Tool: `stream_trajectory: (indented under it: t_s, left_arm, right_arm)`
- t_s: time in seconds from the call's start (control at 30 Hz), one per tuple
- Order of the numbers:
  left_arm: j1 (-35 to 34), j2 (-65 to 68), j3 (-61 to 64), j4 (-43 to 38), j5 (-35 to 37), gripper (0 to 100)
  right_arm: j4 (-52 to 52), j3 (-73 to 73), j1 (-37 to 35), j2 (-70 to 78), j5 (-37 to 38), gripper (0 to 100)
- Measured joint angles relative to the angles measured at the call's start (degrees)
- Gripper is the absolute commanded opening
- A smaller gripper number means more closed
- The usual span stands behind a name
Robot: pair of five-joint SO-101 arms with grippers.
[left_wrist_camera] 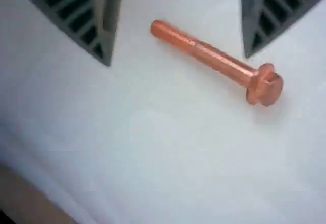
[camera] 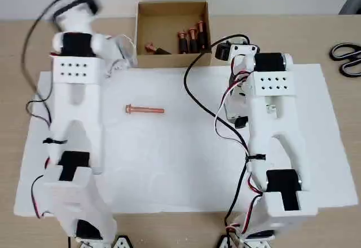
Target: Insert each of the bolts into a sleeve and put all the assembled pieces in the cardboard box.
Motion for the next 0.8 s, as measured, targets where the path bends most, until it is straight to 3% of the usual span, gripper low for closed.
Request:
stream_trajectory:
  t_s: [0.07, 0.13, 0.47, 0.8]
  left_arm:
    - [0.5, 0.4, 2.5, -0.8, 10.8, 16]
    - [1.8, 1.7, 6.2, -2.4, 15.5, 16]
    - [4.7, 13.5, 11.7, -8.3, 25.4, 16]
    - [3.5, 20.5, 11.4, -11.3, 27.0, 16]
  right_arm:
    - [0.0, 0.0, 0.0, 0.0, 0.0, 0.4]
    - [0.0, 0.0, 0.0, 0.0, 0.0, 0.4]
    - [0.0, 0.2, 0.0, 0.0, 0.0, 0.4]
    - [0.0, 0.2, 0.0, 0.0, 0.0, 0.4]
